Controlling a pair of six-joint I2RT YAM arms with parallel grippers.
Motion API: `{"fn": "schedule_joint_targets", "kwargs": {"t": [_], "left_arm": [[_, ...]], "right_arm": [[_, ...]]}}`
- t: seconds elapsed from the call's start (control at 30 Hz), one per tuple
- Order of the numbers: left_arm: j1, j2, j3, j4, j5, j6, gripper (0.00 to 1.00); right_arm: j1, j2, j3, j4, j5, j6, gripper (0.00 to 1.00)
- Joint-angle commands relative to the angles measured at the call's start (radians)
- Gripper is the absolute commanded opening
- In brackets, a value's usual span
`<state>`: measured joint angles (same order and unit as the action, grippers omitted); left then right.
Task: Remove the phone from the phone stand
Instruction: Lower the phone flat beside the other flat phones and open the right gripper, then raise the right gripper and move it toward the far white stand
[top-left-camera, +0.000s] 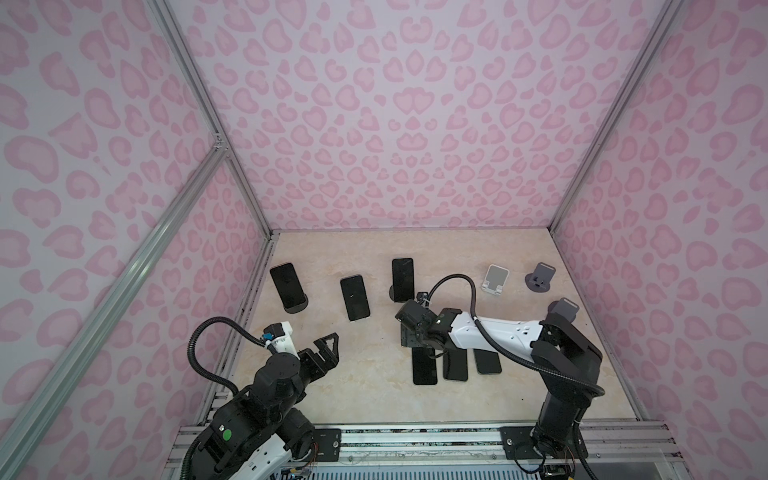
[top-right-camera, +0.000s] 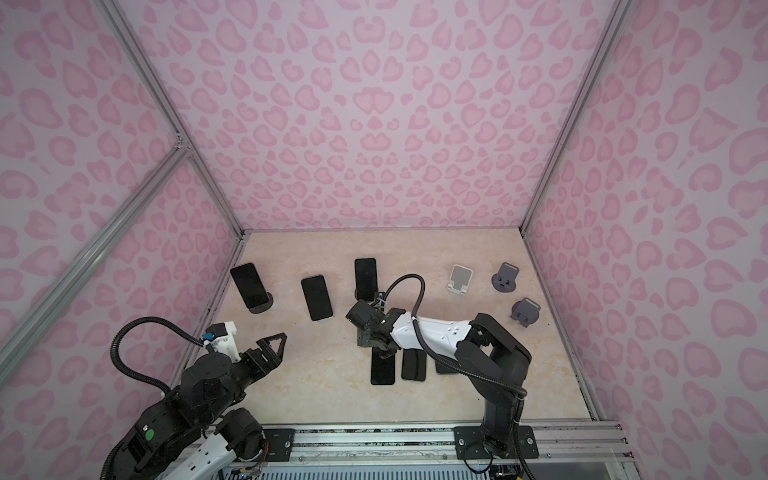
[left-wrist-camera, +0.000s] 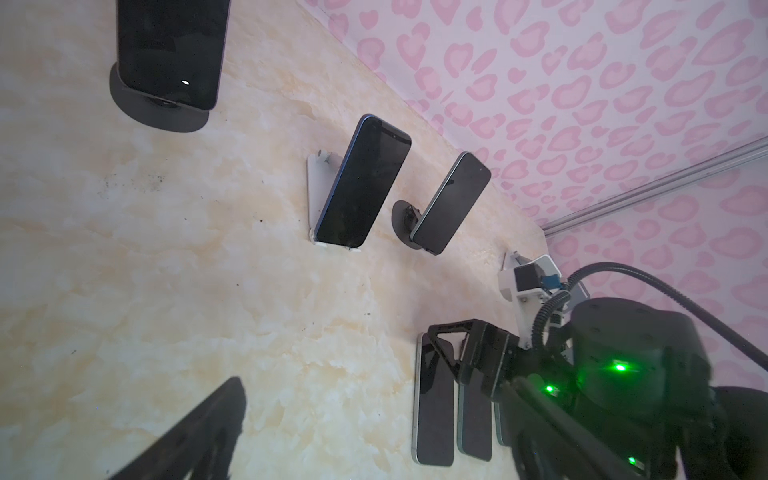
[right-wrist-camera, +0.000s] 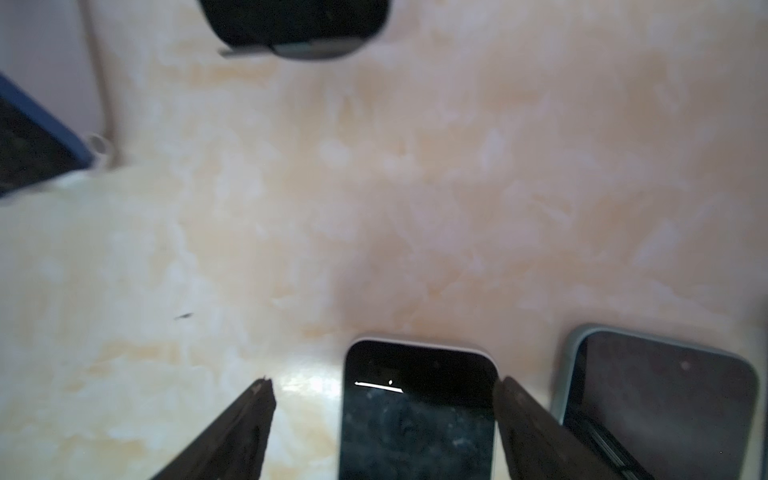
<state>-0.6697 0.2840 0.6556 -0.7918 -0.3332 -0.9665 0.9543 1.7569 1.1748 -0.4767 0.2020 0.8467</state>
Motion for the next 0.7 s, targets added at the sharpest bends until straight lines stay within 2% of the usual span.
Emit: {"fn": "schedule_joint_targets", "kwargs": {"t": [0.0,0.23,0.33,0.5,0.67], "left_arm": [[0.001,0.04,0.047,-0.019,-0.027,-0.001,1.0],[0.002,0.13,0.074,-0.019,0.008,-0.071,1.0],[0.001,0.155,0.073,-0.025,0.033,-0.118,0.99],[0.002,0.177,0.067,-0.043,0.069,-0.172,0.95],[0.002,0.183,0.035,-0.045,0.102,-0.2,0.93]], "right_arm": [[0.003,-0.075,-0.006,-0.035,0.004,-0.077,0.88],[0.003,-0.272,-0.075,-0.049,0.024,-0.165,0.88],[-0.002,-0.358,-0.12,-0.06,0.054,-0.164,0.89],[-0.012,-0.502,-0.21,-0.007,-0.001,-0.168,0.88],[-0.014,-0.586,-0.285,0.019,0.06,-0.167,0.89]]}}
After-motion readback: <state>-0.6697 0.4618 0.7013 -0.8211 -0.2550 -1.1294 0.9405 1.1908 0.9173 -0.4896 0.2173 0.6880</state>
